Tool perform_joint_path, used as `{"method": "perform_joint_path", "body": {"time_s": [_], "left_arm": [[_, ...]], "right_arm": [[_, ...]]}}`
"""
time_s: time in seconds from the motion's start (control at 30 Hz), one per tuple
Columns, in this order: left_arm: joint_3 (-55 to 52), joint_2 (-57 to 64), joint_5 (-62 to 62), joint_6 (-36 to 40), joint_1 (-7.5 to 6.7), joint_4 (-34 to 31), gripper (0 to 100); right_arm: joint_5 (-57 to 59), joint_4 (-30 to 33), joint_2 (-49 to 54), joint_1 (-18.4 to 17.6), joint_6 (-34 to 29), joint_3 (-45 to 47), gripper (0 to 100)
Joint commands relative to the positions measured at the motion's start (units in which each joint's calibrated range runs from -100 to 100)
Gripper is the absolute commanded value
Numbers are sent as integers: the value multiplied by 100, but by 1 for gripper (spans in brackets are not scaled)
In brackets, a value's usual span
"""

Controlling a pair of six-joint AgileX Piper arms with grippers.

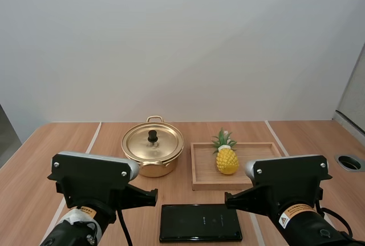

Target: Open the pot, put the grape inside, and close it

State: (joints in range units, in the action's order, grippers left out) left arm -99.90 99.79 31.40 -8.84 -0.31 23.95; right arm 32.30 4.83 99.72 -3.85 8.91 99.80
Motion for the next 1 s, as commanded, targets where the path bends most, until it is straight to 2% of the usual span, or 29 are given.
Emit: {"method": "perform_joint_path", "body": {"time_s": [0.0,0.3,0.43,0.97], "left_arm": [[-10,21,102,164,-6,46,0],[-10,21,121,377,-6,-14,0],[-10,21,87,356,-6,-236,0],[-10,21,27,356,-6,-234,0]], "right_arm": [[-91,11,28,26,4,20,0],[-91,11,28,26,4,20,0],[-91,11,28,26,4,20,0],[-91,11,28,26,4,20,0]]}}
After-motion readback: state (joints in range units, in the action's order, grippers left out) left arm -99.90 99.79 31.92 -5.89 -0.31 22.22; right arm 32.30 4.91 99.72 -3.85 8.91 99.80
